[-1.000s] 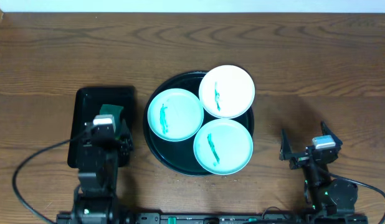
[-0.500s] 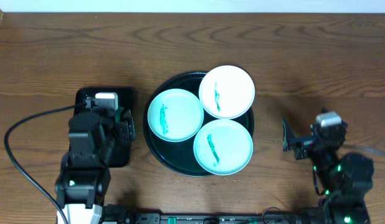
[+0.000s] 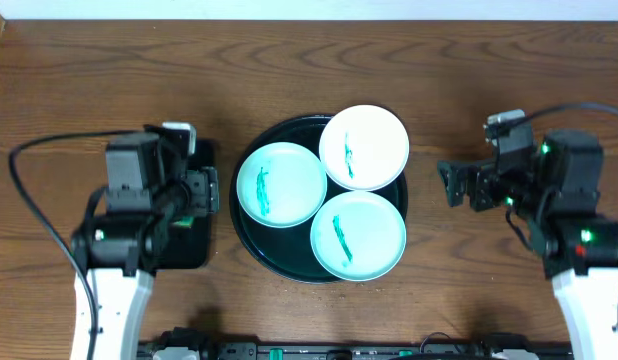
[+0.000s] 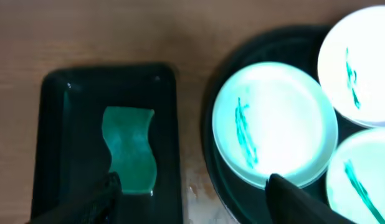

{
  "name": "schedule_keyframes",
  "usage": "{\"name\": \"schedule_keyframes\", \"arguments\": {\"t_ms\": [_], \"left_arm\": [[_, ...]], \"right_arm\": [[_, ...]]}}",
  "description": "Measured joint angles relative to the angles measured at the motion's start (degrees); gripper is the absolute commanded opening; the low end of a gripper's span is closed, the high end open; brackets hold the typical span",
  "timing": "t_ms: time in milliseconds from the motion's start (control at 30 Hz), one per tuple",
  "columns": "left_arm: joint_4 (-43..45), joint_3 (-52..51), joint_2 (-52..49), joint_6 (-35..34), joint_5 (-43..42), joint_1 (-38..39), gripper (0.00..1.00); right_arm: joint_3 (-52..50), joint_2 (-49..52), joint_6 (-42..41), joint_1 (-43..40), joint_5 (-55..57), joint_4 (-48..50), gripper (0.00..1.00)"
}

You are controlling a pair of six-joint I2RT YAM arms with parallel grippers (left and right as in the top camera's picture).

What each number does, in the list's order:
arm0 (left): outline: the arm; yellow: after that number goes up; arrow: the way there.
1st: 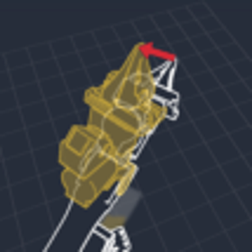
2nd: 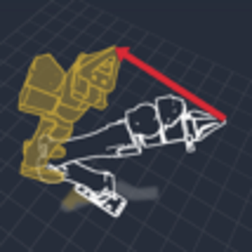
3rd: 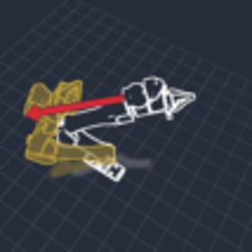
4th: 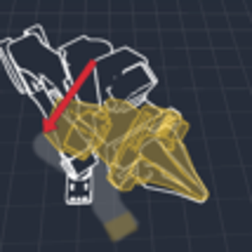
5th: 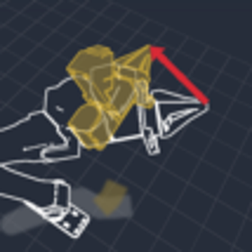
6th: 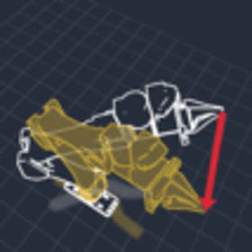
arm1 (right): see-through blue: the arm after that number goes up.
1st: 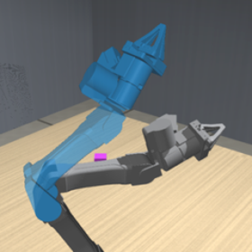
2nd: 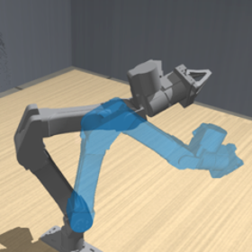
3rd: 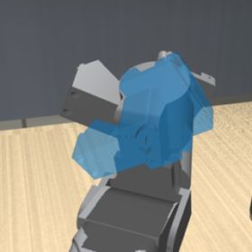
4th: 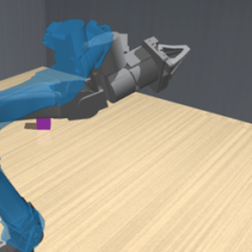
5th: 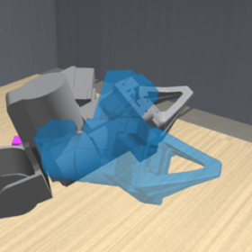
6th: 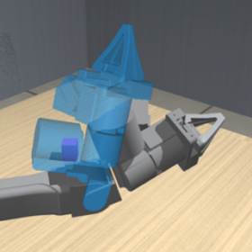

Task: Clean dirty plates on tray and stack at the side
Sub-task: 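Raise both arms, moving left gripper over the sponge tray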

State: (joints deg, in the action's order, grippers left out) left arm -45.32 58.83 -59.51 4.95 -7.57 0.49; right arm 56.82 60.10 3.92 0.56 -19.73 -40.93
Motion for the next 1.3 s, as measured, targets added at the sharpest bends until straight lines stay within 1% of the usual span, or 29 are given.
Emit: {"name": "schedule_keyframes", "arguments": {"t_ms": [67, 200, 467, 700, 933, 1133, 1300], "left_arm": [[-3.5, 3.5, -3.5, 0.0, -1.1, 0.0, 0.74], [-8.8, 8.7, -9.2, 0.0, -4.6, -0.5, 0.75], [-10.0, 10.3, -16.5, 0.0, -9.6, -1.7, 0.74], [-10.0, 10.3, -16.9, 0.0, -10.4, -1.7, 0.75], [-10.0, 10.3, -16.9, 0.0, -10.4, -1.7, 0.74], [-11.0, 10.3, -16.9, 0.0, -10.5, -1.7, 0.75], [-10.9, 10.3, -16.9, 0.0, -10.5, -1.7, 0.75]], "right_arm": [[3.2, 3.5, -0.2, 0.0, -0.9, -3.6, 0.99], [6.1, 6.7, -0.2, 0.0, -1.6, -6.8, 0.99], [6.3, 7.4, -0.3, 0.0, -2.1, -6.4, 0.99], [6.3, 7.4, -0.7, 0.0, -5.0, -5.9, 0.99], [6.3, 7.4, -4.7, 0.0, -5.4, -5.9, 0.99], [6.3, 7.4, -8.3, 0.0, -3.3, -6.3, 0.96], [6.3, 7.6, -9.6, 0.0, -2.1, -7.2, 0.93]]}}
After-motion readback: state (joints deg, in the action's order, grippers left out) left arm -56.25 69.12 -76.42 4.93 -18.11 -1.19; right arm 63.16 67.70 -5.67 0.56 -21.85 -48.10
